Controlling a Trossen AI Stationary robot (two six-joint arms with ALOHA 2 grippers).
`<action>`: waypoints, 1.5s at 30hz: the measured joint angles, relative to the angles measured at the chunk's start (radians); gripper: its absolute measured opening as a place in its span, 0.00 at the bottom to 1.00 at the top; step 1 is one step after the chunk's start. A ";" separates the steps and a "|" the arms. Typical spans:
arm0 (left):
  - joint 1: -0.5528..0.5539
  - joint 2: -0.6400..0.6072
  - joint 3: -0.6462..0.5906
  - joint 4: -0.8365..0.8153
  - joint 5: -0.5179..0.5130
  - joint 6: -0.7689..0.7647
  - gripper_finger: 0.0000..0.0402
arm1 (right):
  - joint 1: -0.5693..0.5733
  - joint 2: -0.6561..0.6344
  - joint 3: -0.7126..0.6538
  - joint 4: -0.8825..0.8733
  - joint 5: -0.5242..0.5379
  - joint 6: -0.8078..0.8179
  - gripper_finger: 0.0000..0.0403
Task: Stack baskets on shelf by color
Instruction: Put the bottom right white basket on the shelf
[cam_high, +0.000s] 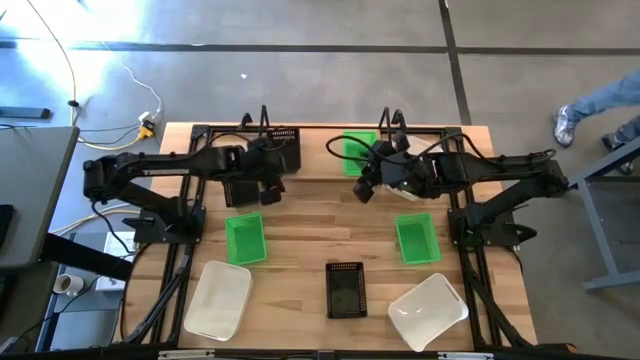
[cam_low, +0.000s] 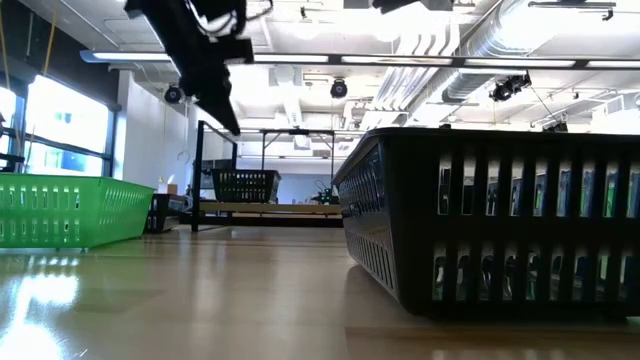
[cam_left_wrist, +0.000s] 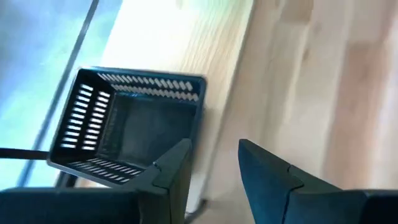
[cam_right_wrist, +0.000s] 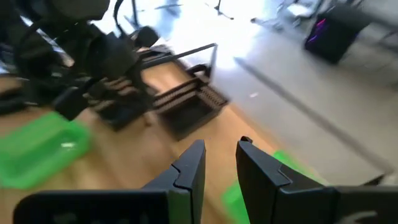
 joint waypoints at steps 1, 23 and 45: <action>-0.009 -0.016 0.000 0.000 0.010 -0.029 0.31 | 0.000 0.000 0.000 -0.002 -0.030 0.035 0.20; -0.226 -0.235 0.000 -0.097 0.166 -0.141 0.30 | 0.296 0.026 -0.010 -0.196 -0.546 0.956 0.48; -0.249 -0.235 0.000 -0.110 0.161 -0.107 0.30 | 0.625 0.308 -0.011 -0.245 -0.744 1.489 0.44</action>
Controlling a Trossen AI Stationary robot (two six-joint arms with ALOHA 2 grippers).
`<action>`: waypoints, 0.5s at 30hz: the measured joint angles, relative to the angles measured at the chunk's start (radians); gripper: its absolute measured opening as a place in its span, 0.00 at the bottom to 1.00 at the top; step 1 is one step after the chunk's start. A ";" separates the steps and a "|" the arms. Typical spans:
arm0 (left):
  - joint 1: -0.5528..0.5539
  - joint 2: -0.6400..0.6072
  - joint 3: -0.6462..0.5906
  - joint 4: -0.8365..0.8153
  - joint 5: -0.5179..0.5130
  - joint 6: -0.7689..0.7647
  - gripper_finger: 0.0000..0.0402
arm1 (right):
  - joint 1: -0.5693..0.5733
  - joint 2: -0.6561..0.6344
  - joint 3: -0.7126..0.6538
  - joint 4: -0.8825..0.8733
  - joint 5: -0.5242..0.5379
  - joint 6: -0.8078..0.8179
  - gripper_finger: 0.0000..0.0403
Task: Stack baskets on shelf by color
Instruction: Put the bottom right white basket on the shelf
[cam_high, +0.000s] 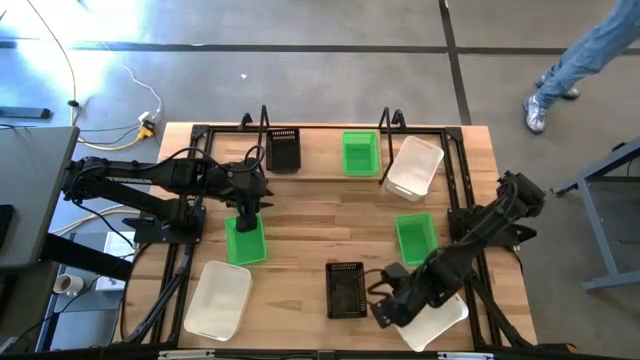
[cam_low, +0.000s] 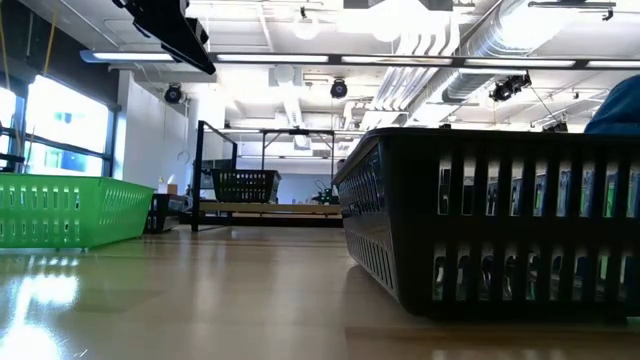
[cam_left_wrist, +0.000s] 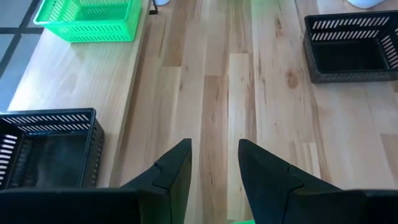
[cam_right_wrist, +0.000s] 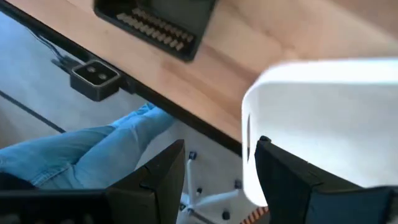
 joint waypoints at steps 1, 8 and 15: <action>0.000 0.000 0.000 0.000 0.000 0.000 0.30 | 0.009 0.010 0.000 0.009 -0.001 0.021 0.44; 0.000 0.000 0.000 0.000 -0.020 0.000 0.30 | 0.057 0.083 0.000 0.054 -0.006 0.106 0.44; 0.000 0.000 0.000 0.000 -0.022 0.000 0.30 | 0.075 0.159 0.000 0.061 -0.018 0.132 0.44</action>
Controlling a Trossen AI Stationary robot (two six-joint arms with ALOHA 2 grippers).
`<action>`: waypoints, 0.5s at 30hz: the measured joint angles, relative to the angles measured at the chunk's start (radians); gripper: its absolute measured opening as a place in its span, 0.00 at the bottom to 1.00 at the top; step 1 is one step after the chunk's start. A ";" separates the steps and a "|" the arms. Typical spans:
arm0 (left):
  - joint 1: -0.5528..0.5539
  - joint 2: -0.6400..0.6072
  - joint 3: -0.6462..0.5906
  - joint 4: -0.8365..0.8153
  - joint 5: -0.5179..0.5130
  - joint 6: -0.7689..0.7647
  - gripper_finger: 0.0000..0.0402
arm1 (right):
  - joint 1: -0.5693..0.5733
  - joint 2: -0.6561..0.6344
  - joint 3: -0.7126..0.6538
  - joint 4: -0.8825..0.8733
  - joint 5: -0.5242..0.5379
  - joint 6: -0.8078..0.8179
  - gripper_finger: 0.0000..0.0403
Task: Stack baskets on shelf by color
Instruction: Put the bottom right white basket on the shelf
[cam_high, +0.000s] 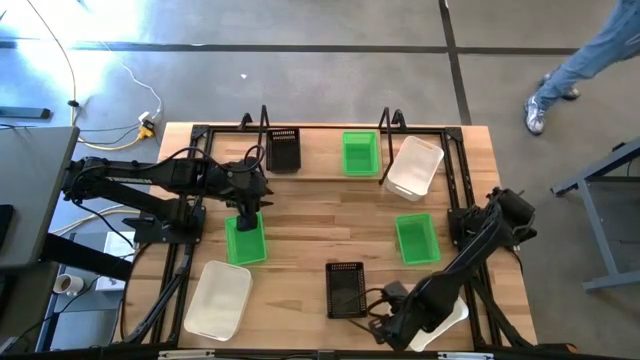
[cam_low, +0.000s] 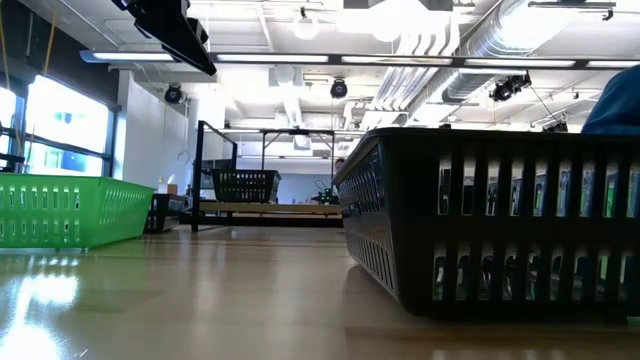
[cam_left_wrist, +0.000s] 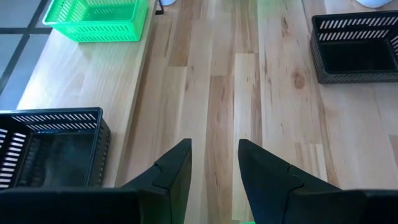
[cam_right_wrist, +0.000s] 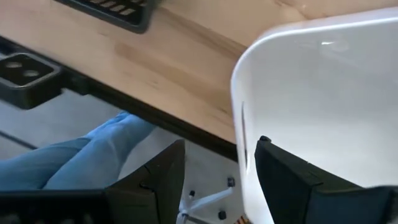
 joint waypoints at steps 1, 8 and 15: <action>0.000 0.000 0.000 0.000 0.000 0.000 0.30 | 0.001 0.010 0.000 0.000 -0.005 0.003 0.44; 0.000 0.000 0.000 0.000 0.000 -0.009 0.30 | 0.002 0.074 0.000 0.003 -0.015 0.007 0.44; 0.000 0.000 0.000 0.001 0.000 -0.010 0.30 | 0.002 0.123 0.000 0.001 -0.026 0.007 0.44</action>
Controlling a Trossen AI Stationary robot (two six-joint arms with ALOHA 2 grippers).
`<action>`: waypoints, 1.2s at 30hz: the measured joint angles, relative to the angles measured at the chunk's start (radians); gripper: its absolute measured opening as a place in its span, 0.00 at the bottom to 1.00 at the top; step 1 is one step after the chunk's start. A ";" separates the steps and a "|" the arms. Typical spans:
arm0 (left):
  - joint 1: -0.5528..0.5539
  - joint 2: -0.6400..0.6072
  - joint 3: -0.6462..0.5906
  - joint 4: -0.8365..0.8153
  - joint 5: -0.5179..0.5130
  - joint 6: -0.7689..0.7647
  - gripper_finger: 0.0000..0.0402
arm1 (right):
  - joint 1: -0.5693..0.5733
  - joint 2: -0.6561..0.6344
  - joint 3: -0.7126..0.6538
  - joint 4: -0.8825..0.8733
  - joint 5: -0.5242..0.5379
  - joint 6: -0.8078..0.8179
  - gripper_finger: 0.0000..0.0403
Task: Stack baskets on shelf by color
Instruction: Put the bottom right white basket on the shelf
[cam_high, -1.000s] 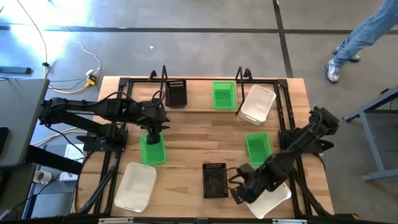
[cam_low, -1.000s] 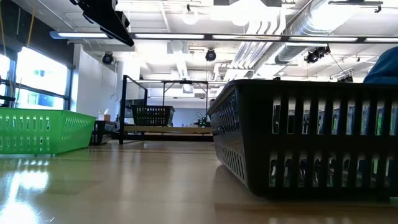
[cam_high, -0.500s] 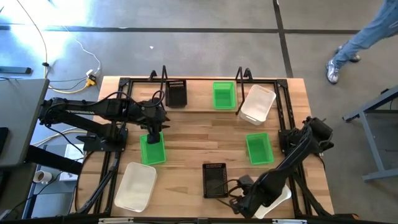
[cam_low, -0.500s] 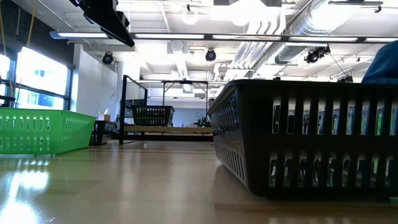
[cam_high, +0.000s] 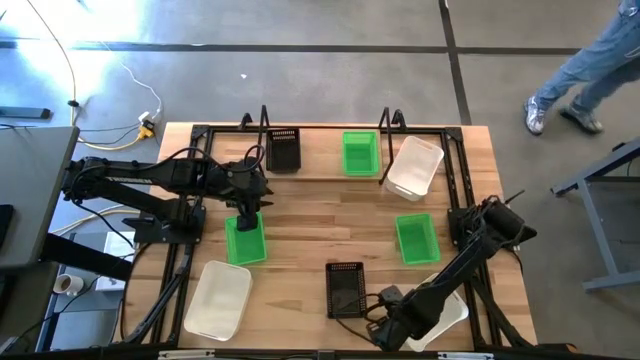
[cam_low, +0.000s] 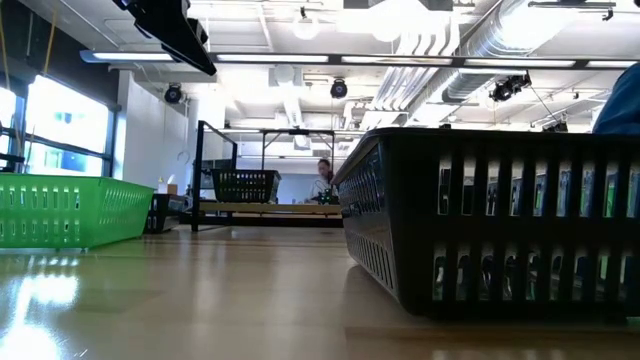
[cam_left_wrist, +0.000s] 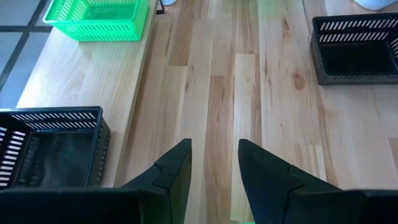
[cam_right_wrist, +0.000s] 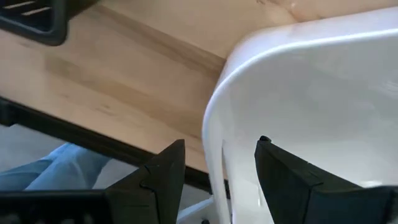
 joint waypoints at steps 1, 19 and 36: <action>0.000 0.000 0.000 0.000 0.000 0.001 0.30 | 0.000 0.004 0.000 0.000 0.000 0.000 0.44; 0.000 0.000 0.000 0.000 0.000 0.001 0.30 | 0.000 0.045 0.002 0.037 -0.011 0.010 0.02; 0.000 0.000 0.000 0.002 0.000 0.002 0.30 | 0.000 0.045 0.345 -0.350 0.073 0.006 0.00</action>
